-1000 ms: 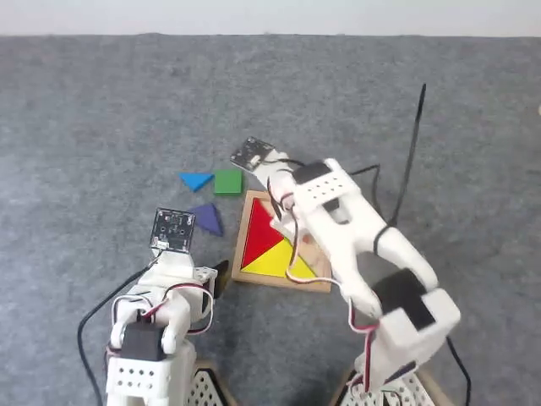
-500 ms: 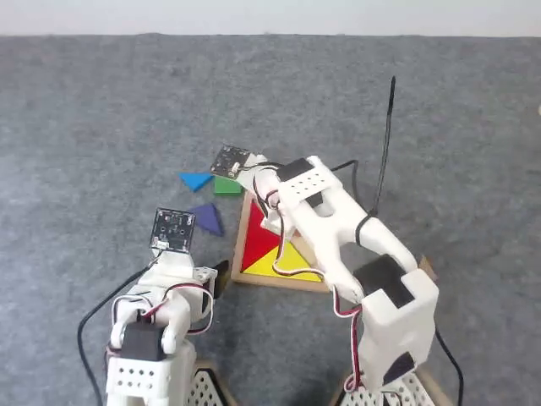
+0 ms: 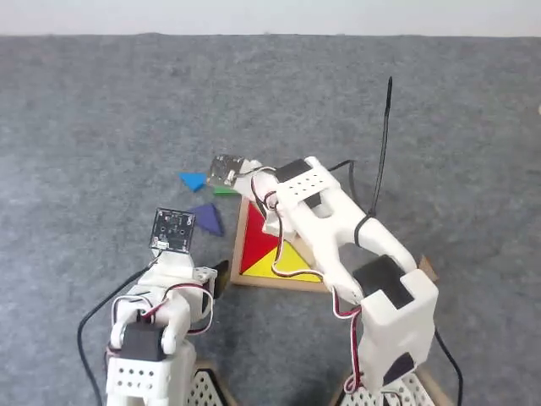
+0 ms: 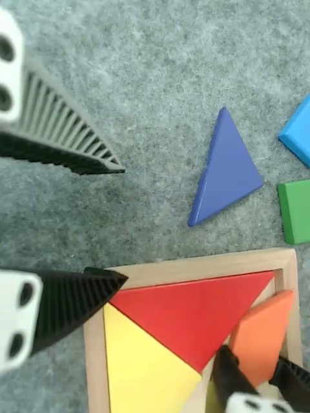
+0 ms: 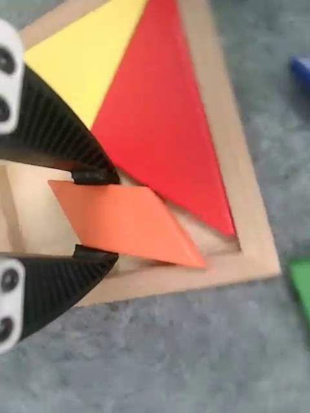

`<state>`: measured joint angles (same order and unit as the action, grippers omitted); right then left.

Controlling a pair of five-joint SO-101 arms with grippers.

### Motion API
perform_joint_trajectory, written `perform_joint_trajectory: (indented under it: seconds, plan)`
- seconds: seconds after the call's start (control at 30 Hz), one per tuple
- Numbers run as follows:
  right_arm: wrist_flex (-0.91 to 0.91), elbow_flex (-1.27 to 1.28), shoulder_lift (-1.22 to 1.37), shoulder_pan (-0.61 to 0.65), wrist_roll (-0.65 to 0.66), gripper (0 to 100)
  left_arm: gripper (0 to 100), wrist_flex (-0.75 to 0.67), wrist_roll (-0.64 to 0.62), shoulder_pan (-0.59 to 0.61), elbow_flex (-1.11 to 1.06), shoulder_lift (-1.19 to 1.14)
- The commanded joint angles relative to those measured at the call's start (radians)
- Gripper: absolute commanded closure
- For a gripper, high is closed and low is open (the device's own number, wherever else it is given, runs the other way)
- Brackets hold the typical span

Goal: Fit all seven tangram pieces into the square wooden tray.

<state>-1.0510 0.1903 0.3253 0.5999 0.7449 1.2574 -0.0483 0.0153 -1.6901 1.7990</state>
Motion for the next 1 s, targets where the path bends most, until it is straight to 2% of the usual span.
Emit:
perform_joint_trajectory:
  seconds: [0.0,0.3,0.53,0.6,0.73,0.83,0.9,0.97]
  plan:
    - [-0.024,-0.04,-0.012,0.021,0.098,88.7,76,0.005,0.003,0.006,0.007,0.02]
    - [-0.015,-0.04,-0.012,0.007,0.186,88.2,76,0.005,0.003,0.006,0.007,0.02]
    - [-0.018,-0.054,-0.013,-0.018,0.169,88.1,76,0.005,0.003,0.006,0.007,0.02]
    - [-0.024,-0.077,-0.013,-0.018,0.129,86.8,76,0.005,0.003,0.006,0.007,0.02]
    - [-0.025,-0.115,-0.013,-0.018,0.049,69.8,76,0.005,0.003,0.006,0.007,0.02]
    - [-0.027,-0.112,-0.012,-0.013,0.048,56.0,76,0.005,0.003,0.006,0.007,0.02]
    - [-0.027,-0.11,-0.012,-0.013,0.048,50.9,76,0.005,0.003,0.006,0.007,0.02]
    - [-0.048,-0.115,-0.013,-0.016,0.048,50.2,76,0.005,0.003,0.006,0.007,0.02]
